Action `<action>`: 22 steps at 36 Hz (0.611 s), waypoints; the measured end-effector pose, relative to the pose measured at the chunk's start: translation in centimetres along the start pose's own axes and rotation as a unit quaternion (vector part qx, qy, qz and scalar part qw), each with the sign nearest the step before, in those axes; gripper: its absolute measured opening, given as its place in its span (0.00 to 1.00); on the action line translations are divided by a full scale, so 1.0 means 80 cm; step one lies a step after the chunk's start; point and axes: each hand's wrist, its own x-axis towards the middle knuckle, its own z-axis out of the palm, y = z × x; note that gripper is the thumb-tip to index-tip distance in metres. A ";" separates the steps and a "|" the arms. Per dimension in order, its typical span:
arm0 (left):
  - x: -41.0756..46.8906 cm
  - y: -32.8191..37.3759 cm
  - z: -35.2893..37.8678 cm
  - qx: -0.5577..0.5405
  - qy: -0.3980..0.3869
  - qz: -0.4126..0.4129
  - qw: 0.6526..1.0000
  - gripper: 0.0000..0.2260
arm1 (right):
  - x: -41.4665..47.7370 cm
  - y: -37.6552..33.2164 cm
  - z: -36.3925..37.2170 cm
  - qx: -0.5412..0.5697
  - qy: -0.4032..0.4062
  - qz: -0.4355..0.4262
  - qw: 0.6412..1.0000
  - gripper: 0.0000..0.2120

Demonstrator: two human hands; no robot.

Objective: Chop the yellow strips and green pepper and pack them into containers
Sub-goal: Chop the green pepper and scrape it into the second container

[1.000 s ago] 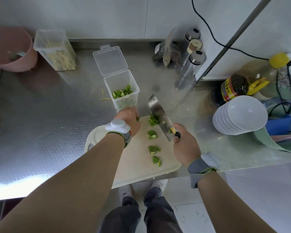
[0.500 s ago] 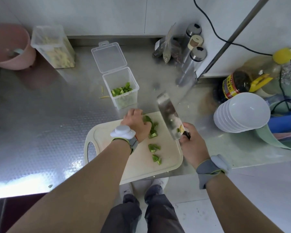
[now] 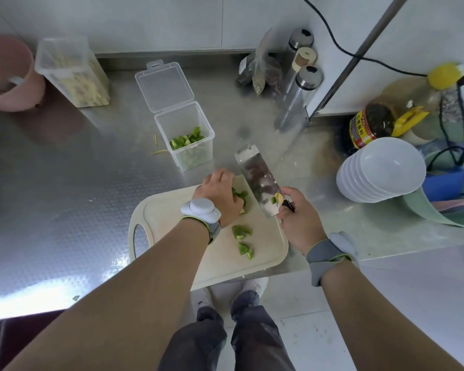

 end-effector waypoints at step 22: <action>-0.071 -0.023 0.020 -0.054 -0.019 0.042 0.998 0.32 | -0.045 0.023 0.014 0.117 -0.034 0.055 0.991 0.17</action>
